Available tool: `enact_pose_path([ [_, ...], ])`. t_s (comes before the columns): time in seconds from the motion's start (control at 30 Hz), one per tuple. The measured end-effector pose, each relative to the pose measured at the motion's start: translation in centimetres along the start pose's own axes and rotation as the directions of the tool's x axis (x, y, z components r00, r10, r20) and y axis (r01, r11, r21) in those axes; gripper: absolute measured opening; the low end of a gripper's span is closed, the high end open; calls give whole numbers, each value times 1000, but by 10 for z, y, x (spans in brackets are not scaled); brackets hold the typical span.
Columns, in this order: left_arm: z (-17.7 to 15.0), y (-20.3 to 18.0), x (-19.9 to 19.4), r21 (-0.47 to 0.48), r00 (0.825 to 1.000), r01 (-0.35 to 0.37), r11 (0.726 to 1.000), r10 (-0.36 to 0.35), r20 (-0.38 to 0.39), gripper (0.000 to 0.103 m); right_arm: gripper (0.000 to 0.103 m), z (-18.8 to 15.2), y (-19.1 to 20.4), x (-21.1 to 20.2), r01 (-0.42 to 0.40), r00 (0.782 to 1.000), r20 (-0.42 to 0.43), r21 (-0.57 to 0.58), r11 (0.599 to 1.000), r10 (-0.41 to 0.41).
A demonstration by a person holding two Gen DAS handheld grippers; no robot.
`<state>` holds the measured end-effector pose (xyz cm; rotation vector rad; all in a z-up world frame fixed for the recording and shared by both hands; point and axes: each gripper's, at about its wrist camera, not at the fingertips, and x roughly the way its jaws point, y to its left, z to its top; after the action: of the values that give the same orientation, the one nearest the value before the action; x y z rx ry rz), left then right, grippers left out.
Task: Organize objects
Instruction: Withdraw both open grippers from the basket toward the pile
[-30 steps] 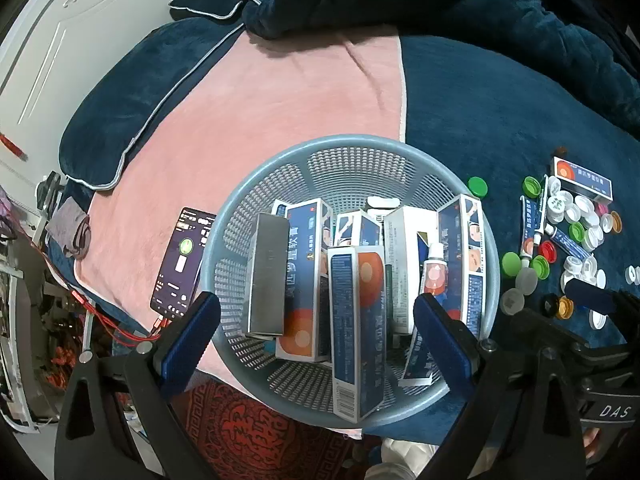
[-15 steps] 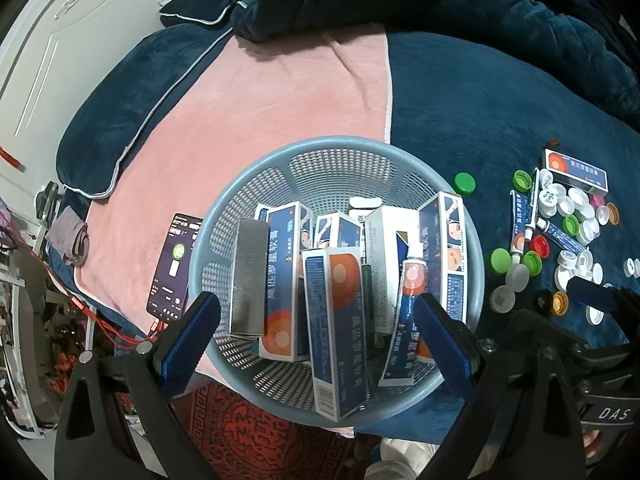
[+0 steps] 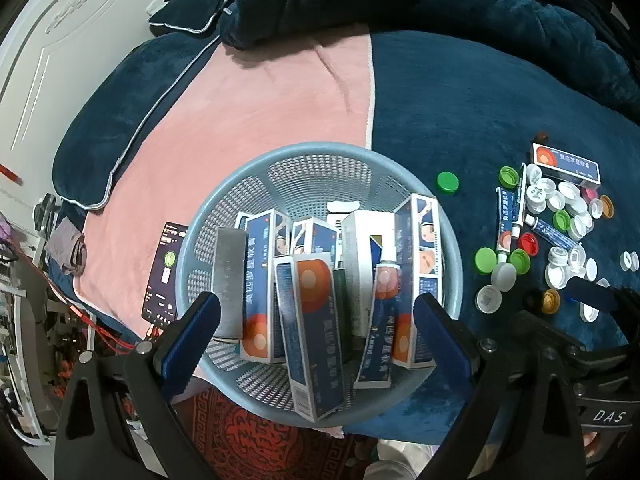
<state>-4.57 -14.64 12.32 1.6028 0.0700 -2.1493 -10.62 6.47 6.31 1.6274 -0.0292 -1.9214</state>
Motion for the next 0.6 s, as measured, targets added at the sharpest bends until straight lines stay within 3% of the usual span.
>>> enact_pose_path([
  [0.6,6,-39,5,60,1000,4,998,-3,-9,98,103,-3,-40,-9,4,1000,5,68,998,-5],
])
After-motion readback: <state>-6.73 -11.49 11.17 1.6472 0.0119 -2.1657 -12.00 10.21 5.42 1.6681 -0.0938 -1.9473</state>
